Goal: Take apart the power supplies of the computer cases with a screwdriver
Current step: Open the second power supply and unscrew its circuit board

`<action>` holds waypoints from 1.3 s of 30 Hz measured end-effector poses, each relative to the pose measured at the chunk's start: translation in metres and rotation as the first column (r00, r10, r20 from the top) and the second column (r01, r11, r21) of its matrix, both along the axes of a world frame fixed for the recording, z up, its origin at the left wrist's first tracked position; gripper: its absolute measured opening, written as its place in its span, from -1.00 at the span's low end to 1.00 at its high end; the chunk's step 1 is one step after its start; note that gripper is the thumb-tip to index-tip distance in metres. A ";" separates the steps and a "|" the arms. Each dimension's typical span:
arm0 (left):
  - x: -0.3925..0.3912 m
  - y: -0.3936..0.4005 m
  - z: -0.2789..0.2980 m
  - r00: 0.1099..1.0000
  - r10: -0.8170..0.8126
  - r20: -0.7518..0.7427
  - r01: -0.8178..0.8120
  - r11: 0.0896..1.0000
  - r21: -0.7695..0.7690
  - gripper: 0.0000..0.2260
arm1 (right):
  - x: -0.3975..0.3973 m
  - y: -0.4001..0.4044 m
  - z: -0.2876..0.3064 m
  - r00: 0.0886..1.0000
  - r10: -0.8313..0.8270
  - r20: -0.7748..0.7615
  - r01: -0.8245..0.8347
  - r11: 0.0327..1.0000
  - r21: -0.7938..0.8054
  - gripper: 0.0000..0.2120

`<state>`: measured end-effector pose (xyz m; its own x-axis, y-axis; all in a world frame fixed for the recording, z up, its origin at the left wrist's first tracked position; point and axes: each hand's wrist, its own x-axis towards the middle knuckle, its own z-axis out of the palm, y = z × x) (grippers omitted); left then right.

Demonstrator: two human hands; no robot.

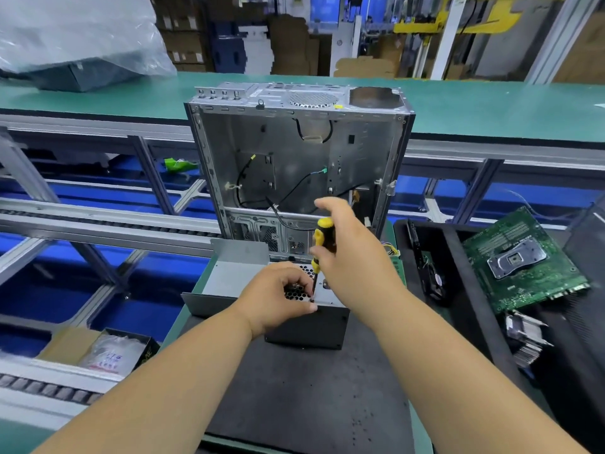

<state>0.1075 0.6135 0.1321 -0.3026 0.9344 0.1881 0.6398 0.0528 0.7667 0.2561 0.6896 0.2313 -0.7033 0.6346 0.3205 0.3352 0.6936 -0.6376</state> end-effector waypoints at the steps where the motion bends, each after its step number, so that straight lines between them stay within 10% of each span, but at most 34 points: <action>1: -0.003 0.000 -0.001 1.000 -0.001 -0.027 0.001 1.000 0.003 -0.74 | -0.001 -0.001 0.000 1.000 0.001 -0.017 -0.001 1.000 -0.031 -0.54; 32: -0.004 -0.003 -0.007 0.999 -0.032 -0.042 0.030 0.999 -0.041 -0.81 | -0.017 -0.018 -0.002 0.968 -0.237 -0.086 0.239 0.971 0.006 -0.79; 39: -0.004 -0.004 -0.006 0.998 -0.024 -0.056 0.021 0.998 -0.059 -0.81 | -0.012 -0.017 -0.001 0.982 -0.159 -0.103 0.148 0.983 -0.112 -0.53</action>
<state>0.1037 0.6096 0.1264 -0.2716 0.9507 0.1497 0.6836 0.0811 0.7254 0.2446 0.6725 0.2301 -0.5588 0.7660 0.3177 0.3560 0.5676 -0.7423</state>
